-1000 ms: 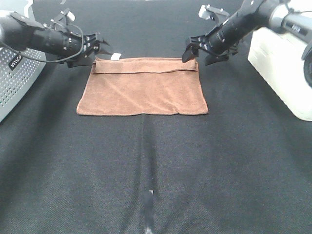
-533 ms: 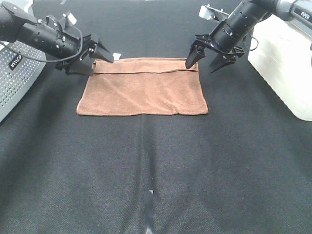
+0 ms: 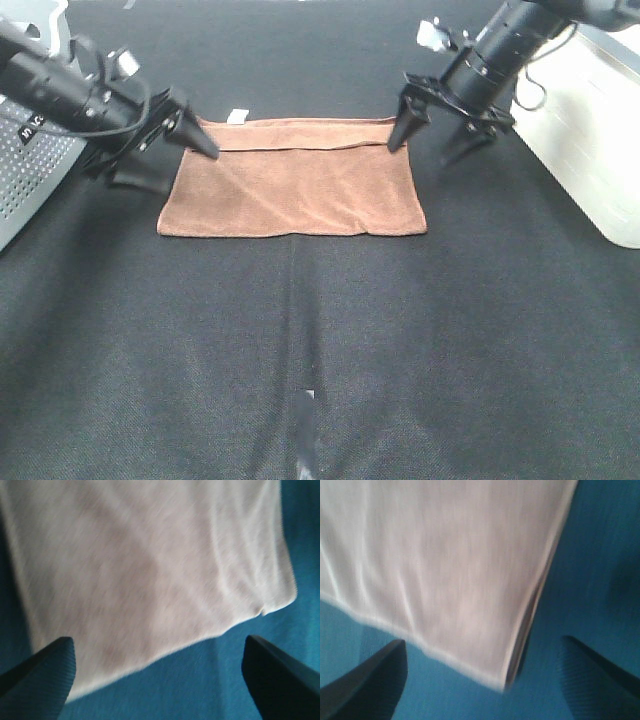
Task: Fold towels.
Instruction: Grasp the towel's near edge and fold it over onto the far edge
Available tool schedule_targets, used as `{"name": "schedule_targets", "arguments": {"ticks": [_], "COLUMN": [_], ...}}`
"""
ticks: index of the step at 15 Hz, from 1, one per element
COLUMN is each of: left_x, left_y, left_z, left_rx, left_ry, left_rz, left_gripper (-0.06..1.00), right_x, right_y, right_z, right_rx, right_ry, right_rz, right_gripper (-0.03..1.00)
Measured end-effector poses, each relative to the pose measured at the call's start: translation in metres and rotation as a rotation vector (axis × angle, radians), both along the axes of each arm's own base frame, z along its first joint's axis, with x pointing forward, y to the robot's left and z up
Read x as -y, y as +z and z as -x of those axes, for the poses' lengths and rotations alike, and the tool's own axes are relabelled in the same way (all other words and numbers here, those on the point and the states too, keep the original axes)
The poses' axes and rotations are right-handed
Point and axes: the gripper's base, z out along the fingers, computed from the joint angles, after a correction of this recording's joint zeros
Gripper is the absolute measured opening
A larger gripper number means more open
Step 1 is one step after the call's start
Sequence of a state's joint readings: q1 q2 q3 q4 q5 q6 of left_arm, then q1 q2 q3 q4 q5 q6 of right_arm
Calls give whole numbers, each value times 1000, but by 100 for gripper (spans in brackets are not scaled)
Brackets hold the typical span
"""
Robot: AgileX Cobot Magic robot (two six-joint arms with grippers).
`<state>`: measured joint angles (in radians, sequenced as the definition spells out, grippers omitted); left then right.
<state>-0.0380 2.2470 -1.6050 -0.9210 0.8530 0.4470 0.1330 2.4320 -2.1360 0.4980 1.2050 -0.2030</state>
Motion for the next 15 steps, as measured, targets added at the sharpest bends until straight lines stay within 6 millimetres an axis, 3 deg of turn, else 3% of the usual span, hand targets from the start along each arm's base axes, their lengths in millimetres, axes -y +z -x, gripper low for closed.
{"name": "schedule_targets", "arguments": {"ticks": [1,4,8,15], "left_x": [-2,-8,-11,-16], "left_y": [-1,-17,-22,-22], "left_z": [14,32,34,26], "left_rx": [-21,-98,-97,-21], "left_ry": [30,75,79,153], "left_rz": [-16,-44,-72,-121], "left_gripper": [85,85,85,85], "right_x": [2,3,5,6], "right_y": [-4,-15,-33,-42], "right_z": [17,40,51,46], "right_rx": [-35,-6,-18,9], "right_ry": [-11,-36,-11,-40], "right_rz": [0,-26,-18,-14], "right_gripper": [77,77,77,77]}}
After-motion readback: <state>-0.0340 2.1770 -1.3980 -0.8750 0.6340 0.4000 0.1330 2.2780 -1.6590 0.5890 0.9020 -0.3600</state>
